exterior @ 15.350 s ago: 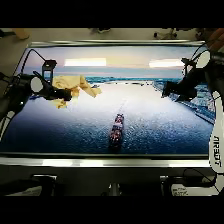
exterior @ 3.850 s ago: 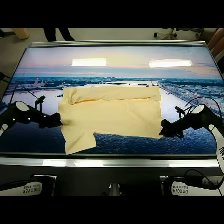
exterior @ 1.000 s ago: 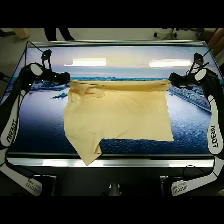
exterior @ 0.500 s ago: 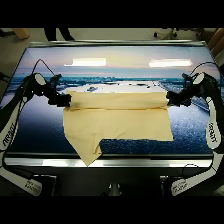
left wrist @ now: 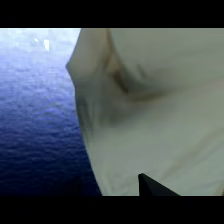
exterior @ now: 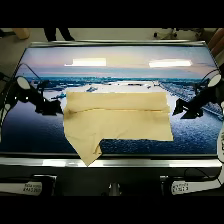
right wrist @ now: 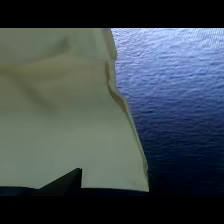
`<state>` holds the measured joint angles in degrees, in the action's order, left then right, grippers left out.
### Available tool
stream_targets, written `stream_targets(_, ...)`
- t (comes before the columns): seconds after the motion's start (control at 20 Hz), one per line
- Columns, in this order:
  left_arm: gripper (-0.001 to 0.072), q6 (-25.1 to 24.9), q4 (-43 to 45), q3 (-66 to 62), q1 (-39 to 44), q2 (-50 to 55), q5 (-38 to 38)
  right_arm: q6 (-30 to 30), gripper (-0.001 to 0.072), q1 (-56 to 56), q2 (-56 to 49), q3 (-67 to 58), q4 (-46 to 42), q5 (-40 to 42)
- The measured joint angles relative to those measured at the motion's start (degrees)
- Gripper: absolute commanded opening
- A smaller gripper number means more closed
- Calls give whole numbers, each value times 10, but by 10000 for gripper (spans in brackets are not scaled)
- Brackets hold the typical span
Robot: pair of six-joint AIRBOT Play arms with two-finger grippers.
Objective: Fold the shirts.
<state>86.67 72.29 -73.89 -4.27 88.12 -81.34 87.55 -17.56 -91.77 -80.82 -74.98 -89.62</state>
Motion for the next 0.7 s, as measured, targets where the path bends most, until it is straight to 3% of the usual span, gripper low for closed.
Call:
stream_targets(0.05,446,-4,-6,52,-2,-28,10,-2,433,-4,21,36,0,6)
stream_targets(0.15,532,-25,-35,161,-5,-86,34,-10,422,-10,61,103,2,28)
stream_targets(0.4,530,-60,-95,340,-5,-183,103,-22,416,-16,102,185,28,62)
stream_targets(0.7,528,-67,-142,405,20,-200,153,-31,417,-17,111,203,43,71)
